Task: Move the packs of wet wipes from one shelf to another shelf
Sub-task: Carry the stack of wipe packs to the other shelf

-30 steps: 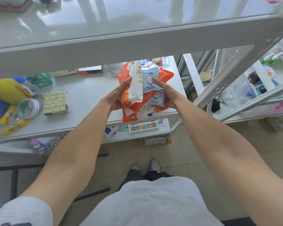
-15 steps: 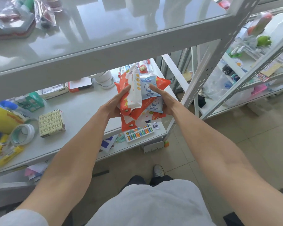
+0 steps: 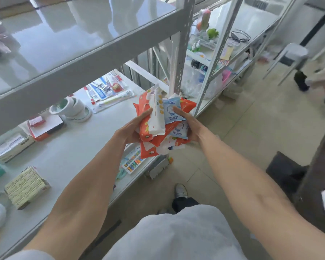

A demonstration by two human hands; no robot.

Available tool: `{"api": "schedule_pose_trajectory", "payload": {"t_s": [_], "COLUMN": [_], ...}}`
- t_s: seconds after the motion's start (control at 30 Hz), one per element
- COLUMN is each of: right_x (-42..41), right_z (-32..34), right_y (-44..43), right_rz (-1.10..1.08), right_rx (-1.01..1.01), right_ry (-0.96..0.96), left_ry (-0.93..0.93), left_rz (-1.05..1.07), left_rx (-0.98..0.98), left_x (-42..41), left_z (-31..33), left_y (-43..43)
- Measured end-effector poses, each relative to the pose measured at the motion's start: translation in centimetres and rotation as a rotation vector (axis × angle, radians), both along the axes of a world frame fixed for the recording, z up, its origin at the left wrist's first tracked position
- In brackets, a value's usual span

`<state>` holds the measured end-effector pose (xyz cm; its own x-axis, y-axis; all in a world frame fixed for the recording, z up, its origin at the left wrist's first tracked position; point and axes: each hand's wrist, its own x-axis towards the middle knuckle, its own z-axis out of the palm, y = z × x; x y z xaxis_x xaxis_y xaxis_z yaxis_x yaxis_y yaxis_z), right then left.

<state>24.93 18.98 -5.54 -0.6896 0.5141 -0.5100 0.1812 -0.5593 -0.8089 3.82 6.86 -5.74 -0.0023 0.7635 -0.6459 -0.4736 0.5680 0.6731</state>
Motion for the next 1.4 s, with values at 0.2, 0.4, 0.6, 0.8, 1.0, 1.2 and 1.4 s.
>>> {"api": "schedule_pose_trajectory", "payload": {"t_s": [0.2, 0.4, 0.6, 0.8, 1.0, 1.2, 1.4], "right_x": [8.8, 17.8, 26.1, 32.1, 35.3, 36.9, 37.0], "right_z": [0.1, 1.1, 2.2, 3.7, 3.8, 3.4, 3.2], "right_y": [0.5, 1.5, 3.3, 5.8, 7.7, 12.3, 21.1], "right_rz": [-0.248, -0.485, -0.666, -0.758, -0.823, -0.846, -0.885], "right_rx": [0.025, -0.027, -0.038, -0.023, -0.053, -0.046, -0.062], "right_ry": [-0.004, 0.020, 0.005, 0.001, 0.022, -0.014, -0.035], "left_ry": [0.057, 0.103, 0.034, 0.050, 0.098, 0.054, 0.038], "left_rz": [-0.214, -0.436, -0.617, -0.715, -0.817, -0.905, -0.937], "left_rx": [0.007, 0.027, 0.045, 0.062, 0.031, 0.020, 0.034], "left_x": [7.0, 15.5, 23.8, 29.5, 32.9, 34.8, 35.6], "left_z": [0.9, 3.0, 3.8, 4.6, 4.4, 3.4, 2.5], "left_y": [5.0, 11.0, 17.2, 22.3, 26.4, 32.2, 41.1]}}
